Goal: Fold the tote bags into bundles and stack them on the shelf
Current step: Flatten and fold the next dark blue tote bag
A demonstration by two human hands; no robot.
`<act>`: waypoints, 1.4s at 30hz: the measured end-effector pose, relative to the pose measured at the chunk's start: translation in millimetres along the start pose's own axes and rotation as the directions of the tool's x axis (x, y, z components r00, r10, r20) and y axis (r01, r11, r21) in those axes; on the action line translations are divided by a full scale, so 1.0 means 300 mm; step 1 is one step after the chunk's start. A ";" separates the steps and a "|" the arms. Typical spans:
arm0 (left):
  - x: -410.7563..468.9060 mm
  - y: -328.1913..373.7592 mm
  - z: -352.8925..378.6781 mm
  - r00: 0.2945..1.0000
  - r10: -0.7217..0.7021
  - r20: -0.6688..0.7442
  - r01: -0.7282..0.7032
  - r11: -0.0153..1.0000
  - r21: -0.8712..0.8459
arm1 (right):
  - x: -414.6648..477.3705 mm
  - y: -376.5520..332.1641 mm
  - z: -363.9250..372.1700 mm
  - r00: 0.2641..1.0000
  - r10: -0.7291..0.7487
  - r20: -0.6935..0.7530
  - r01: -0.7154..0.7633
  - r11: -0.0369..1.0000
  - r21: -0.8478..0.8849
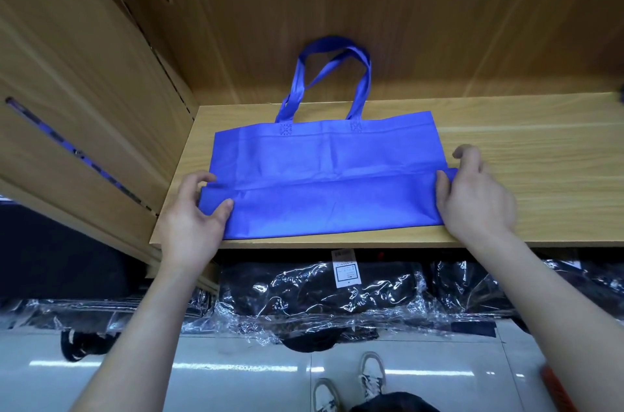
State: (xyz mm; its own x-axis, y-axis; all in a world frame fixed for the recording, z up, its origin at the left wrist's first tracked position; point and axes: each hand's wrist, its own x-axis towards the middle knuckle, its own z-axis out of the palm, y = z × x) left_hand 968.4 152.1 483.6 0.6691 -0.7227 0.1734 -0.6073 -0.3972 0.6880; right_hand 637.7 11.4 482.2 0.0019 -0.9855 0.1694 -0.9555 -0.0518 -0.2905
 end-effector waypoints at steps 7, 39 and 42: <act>0.020 -0.025 -0.002 0.919 0.362 0.155 -0.393 0.854 0.340 | -0.021 0.054 0.024 0.797 -0.588 0.138 0.587 0.808 0.053; 0.030 -0.020 -0.017 0.995 0.039 0.090 -0.077 0.879 0.470 | 0.007 -0.005 -0.035 0.988 0.091 0.127 -0.112 0.980 0.166; 0.012 -0.020 -0.019 0.992 0.088 0.092 -0.123 0.845 0.520 | -0.009 -0.007 -0.021 0.990 0.075 0.120 -0.075 0.997 0.003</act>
State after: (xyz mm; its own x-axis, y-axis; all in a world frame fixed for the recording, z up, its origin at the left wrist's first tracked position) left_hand 976.9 155.1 484.2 0.5710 -0.8036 0.1679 -0.8184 -0.5411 0.1935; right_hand 637.8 15.3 488.2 -0.0341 -0.9989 0.0334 -0.9519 0.0222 -0.3056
